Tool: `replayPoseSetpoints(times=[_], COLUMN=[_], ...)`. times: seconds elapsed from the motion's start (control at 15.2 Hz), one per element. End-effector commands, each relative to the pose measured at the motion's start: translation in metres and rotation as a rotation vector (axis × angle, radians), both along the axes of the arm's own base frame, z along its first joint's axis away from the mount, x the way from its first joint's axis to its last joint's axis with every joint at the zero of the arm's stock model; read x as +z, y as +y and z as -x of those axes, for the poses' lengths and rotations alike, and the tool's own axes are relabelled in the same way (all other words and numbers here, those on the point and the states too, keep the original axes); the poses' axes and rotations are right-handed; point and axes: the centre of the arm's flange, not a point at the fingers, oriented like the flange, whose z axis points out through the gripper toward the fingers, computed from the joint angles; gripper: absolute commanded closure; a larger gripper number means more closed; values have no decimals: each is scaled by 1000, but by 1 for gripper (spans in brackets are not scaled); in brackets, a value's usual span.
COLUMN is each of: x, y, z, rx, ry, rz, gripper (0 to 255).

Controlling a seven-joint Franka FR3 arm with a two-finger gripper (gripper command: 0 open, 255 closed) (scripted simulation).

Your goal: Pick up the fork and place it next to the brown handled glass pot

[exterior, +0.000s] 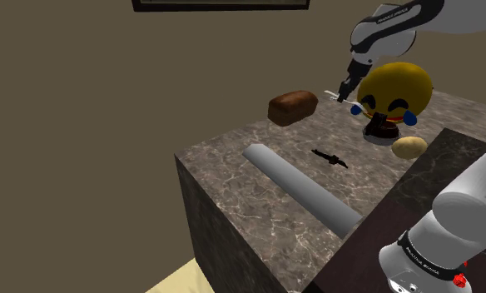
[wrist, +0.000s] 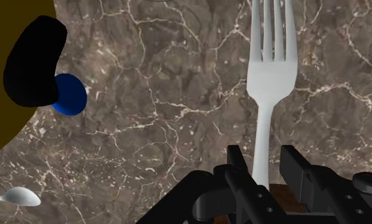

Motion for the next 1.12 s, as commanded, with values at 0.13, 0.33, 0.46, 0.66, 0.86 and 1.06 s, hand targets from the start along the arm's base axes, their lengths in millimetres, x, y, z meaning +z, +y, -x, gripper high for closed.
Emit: replayPoseSetpoints(times=[0.13, 0.33, 0.46, 0.66, 0.86, 1.06], x=[-20, -36, -47, -62, -78, -94], y=[0, 0, 0, 0, 0, 0], z=[-1, -1, -1, -1, -1, -1], rx=[0, 0, 0, 0, 0, 0], ry=[-1, -1, -1, -1, -1, -1], rz=[0, 0, 0, 0, 0, 0], gripper=[255, 255, 255, 255, 255, 255])
